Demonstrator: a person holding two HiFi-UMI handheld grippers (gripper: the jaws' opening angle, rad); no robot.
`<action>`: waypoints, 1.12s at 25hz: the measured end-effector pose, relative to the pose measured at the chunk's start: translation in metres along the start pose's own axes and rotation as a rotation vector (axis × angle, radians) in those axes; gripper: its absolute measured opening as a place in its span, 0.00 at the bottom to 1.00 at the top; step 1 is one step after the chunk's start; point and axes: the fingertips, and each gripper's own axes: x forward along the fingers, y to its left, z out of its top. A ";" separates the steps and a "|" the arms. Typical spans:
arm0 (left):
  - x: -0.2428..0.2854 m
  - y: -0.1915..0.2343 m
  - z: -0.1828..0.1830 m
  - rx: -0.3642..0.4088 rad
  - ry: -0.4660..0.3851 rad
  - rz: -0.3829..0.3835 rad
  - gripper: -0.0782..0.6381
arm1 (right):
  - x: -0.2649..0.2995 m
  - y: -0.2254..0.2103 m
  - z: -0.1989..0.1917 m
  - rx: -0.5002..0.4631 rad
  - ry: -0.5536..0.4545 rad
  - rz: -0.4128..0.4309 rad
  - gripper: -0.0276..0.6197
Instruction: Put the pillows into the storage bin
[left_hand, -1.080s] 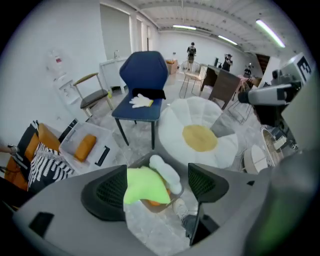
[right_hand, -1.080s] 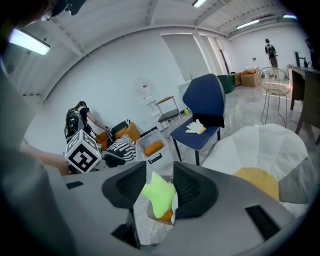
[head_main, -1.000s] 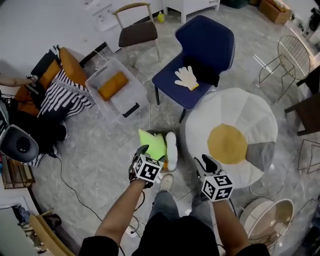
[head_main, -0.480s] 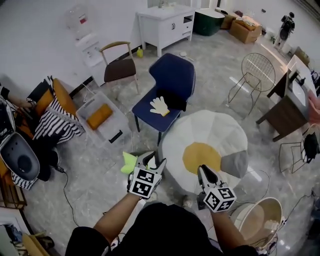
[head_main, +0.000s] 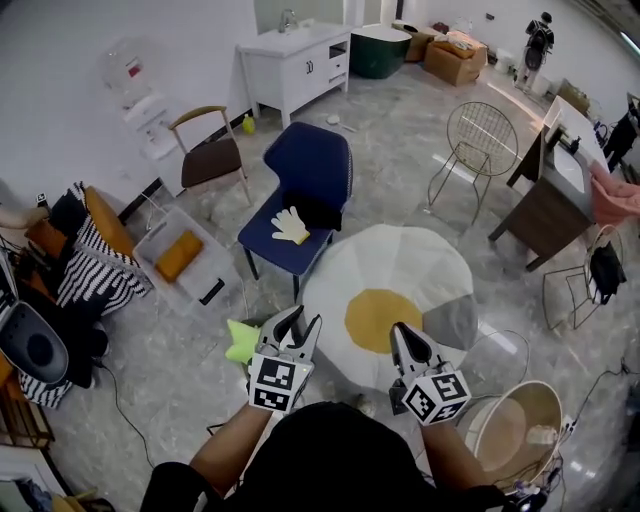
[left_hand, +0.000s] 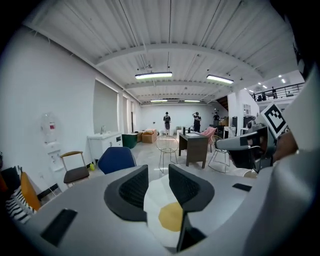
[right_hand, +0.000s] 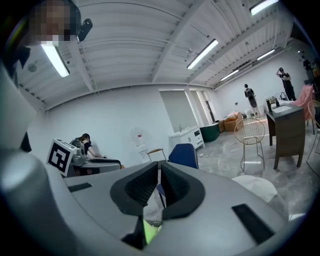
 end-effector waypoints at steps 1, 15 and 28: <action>0.000 0.002 0.005 0.005 -0.019 0.016 0.30 | -0.001 0.001 0.004 -0.020 -0.007 0.003 0.11; -0.032 0.001 0.061 0.024 -0.281 0.037 0.22 | -0.013 0.002 0.044 -0.139 -0.104 0.066 0.08; -0.031 0.005 0.060 -0.017 -0.289 0.045 0.22 | -0.008 -0.001 0.049 -0.111 -0.122 0.052 0.08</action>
